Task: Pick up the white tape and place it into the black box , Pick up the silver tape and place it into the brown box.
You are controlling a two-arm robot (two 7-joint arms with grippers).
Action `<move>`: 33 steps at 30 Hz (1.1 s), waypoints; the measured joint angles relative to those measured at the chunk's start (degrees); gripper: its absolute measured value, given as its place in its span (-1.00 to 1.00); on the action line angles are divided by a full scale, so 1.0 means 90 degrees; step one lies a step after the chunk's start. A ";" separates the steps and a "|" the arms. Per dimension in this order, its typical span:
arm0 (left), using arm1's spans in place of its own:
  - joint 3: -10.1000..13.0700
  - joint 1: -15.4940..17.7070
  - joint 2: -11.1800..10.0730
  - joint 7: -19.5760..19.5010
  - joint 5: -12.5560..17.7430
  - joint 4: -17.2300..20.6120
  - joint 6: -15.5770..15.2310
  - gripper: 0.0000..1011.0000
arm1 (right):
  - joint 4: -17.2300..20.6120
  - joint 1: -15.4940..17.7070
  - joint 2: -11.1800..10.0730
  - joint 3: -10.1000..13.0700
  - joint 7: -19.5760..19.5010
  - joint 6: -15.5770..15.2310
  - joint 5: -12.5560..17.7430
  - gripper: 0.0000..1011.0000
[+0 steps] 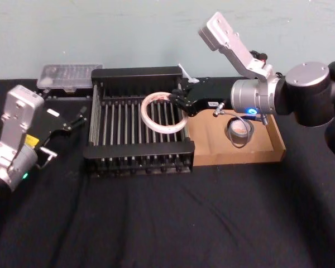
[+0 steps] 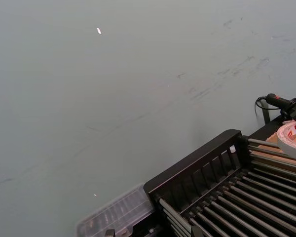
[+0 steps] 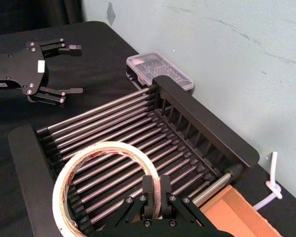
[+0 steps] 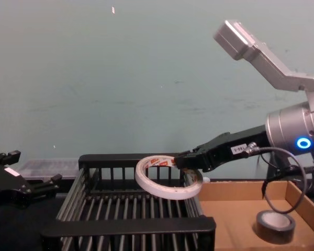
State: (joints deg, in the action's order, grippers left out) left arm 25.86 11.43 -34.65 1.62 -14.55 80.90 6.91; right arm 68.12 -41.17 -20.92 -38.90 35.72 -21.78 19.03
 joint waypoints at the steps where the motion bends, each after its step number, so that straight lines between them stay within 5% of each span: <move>1: 0.0000 0.0000 0.0000 0.0000 0.0000 0.0000 0.0000 0.98 | 0.0001 0.0000 -0.0002 0.0000 0.0000 0.0000 0.0000 -0.81; 16: 0.0000 0.0000 0.0000 0.0000 0.0000 0.0000 0.0000 0.98 | 0.0040 0.0012 -0.0028 0.0004 -0.0005 -0.0014 0.0006 -0.77; 33: 0.0000 0.0000 0.0000 0.0000 0.0000 0.0000 0.0000 0.98 | 0.0054 0.0018 -0.0036 0.0011 -0.0005 -0.0024 0.0013 0.29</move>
State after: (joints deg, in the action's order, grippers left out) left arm 25.86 11.43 -34.65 1.62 -14.55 80.90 6.91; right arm 68.61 -41.02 -21.24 -38.81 35.67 -22.00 19.14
